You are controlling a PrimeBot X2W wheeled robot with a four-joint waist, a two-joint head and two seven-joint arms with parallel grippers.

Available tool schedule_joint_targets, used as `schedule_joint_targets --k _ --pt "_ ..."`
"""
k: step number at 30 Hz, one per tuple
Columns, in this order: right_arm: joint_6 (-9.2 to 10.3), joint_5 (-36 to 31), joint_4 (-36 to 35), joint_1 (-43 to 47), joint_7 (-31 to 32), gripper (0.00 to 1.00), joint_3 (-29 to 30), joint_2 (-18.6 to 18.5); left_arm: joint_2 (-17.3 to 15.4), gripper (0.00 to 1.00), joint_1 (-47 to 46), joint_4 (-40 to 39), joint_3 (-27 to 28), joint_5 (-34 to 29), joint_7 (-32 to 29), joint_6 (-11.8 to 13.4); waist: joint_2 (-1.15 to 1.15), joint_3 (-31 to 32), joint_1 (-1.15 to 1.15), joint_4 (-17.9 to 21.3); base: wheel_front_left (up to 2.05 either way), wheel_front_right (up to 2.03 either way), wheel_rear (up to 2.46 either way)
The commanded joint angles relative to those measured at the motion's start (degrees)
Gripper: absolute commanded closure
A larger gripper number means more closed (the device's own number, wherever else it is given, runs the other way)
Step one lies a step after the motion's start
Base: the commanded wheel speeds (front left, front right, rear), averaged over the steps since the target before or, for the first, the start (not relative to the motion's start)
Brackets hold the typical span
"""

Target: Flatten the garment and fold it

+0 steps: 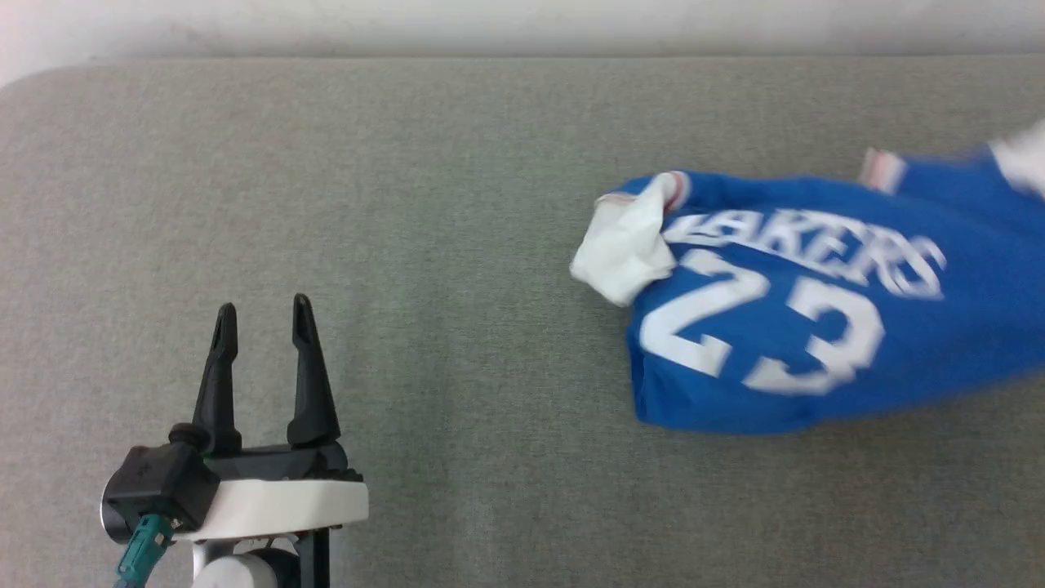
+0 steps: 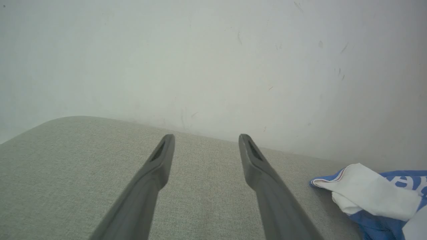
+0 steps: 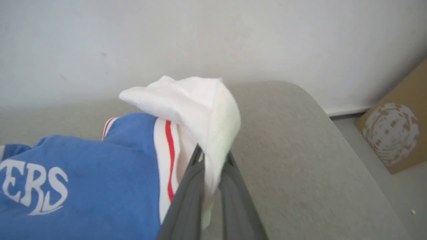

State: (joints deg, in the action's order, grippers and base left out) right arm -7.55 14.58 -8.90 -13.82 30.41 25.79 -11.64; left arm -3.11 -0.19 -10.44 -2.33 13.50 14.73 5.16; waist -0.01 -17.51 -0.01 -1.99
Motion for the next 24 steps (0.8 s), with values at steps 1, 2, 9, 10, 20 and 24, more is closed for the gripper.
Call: schedule_joint_targets --k 1,2,9,10,20,24 --pt "0.06 -0.95 -0.43 4.83 0.7 1.0 3.94 2.61 0.23 0.0 0.51 -0.27 0.25 -0.35 0.27 0.16 0.01 0.79 0.01 1.24 0.0 0.0 0.0" --pt "0.06 -0.95 -0.43 4.83 0.7 1.0 3.94 2.61 0.23 0.0 0.51 -0.27 0.25 -0.35 0.27 0.16 0.01 0.79 0.01 1.24 0.0 0.0 0.0" --pt "0.06 -5.9 2.93 15.77 -1.21 0.13 10.62 7.69 0.23 0.0 0.5 -0.06 0.49 -0.5 0.27 0.1 0.01 -0.3 0.01 2.11 0.0 0.0 0.0" --pt "0.06 -6.3 3.27 15.49 -2.13 0.0 10.13 7.88 0.23 0.0 0.49 0.04 0.55 -0.61 0.27 0.02 0.01 -0.25 0.01 2.31 0.0 0.0 0.0" --pt "0.06 -4.14 -5.75 5.24 -6.51 0.0 -8.1 4.83 0.23 0.0 -0.18 0.45 0.23 -1.1 0.27 -0.32 0.01 0.95 0.01 2.41 0.0 0.0 0.0" --pt "0.06 -1.88 -7.87 4.71 -0.82 0.0 -19.69 3.41 0.23 0.0 -0.32 0.43 -0.11 -0.64 0.27 -0.19 0.01 0.89 0.01 0.92 0.0 0.0 0.0"
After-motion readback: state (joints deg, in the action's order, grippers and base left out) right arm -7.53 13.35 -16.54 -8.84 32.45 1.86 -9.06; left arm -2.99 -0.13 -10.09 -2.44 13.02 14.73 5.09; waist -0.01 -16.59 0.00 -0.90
